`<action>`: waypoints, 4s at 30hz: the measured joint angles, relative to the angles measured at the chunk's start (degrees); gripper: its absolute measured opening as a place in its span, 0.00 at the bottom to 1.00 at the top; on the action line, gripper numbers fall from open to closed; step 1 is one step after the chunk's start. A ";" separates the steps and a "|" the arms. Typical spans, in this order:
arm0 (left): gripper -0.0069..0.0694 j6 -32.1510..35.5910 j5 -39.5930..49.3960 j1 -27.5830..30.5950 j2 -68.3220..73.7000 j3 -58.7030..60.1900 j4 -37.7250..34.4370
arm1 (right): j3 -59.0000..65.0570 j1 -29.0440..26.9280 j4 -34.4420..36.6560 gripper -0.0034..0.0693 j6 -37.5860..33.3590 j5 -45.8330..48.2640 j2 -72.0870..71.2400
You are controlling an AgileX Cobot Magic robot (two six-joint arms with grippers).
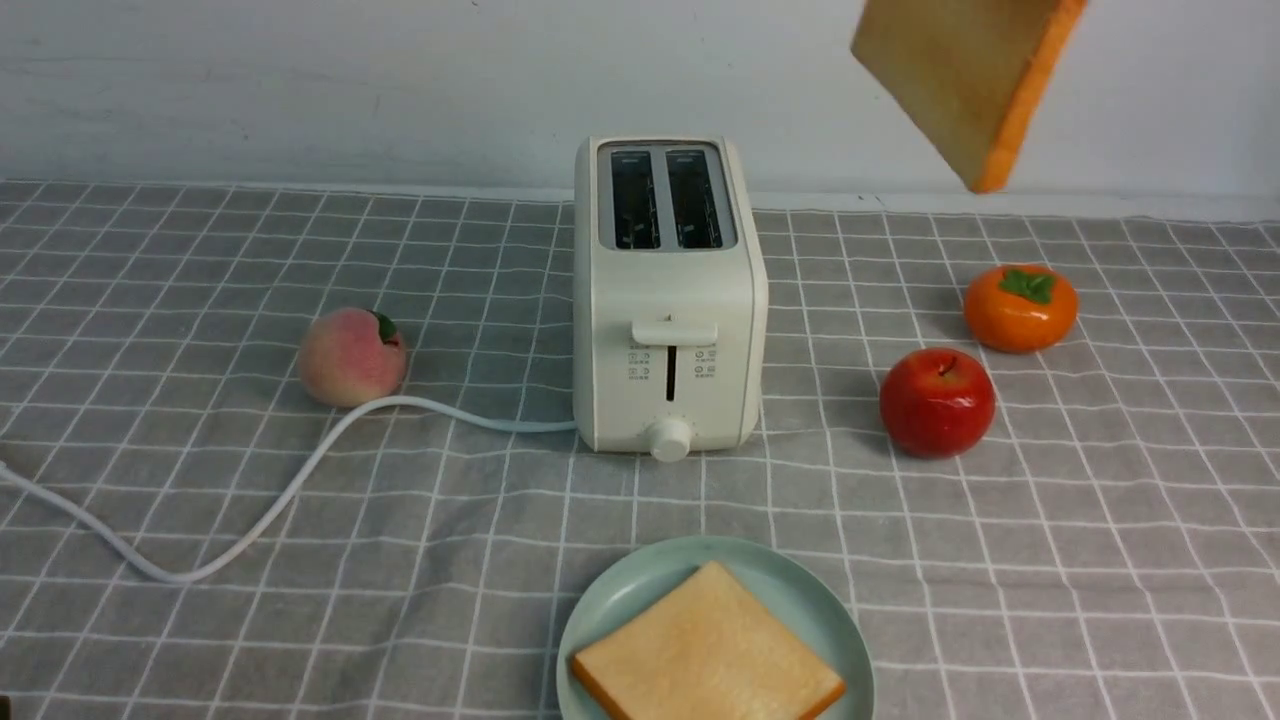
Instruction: Take toasted bread from bread machine on grey coffee table place on plate.
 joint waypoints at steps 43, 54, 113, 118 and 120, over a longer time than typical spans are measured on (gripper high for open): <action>0.07 -0.17 -0.36 0.00 0.00 0.02 -1.78 | 58.55 1.21 53.99 0.34 -33.89 -18.77 2.63; 0.07 -0.17 -0.36 0.00 0.00 0.02 -1.98 | 58.55 1.63 53.04 0.45 -33.89 -24.25 8.20; 0.07 -0.22 -21.61 0.00 0.29 0.06 -2.41 | 99.64 -16.07 -15.34 0.04 20.59 -54.01 -89.95; 0.08 -0.22 -21.57 0.00 0.39 0.06 -4.33 | 99.84 -16.07 -15.36 0.05 20.66 -55.06 -89.99; 0.08 -0.22 -21.02 0.00 0.39 0.06 -4.57 | 99.89 -16.07 -15.36 0.05 20.66 -55.17 -89.99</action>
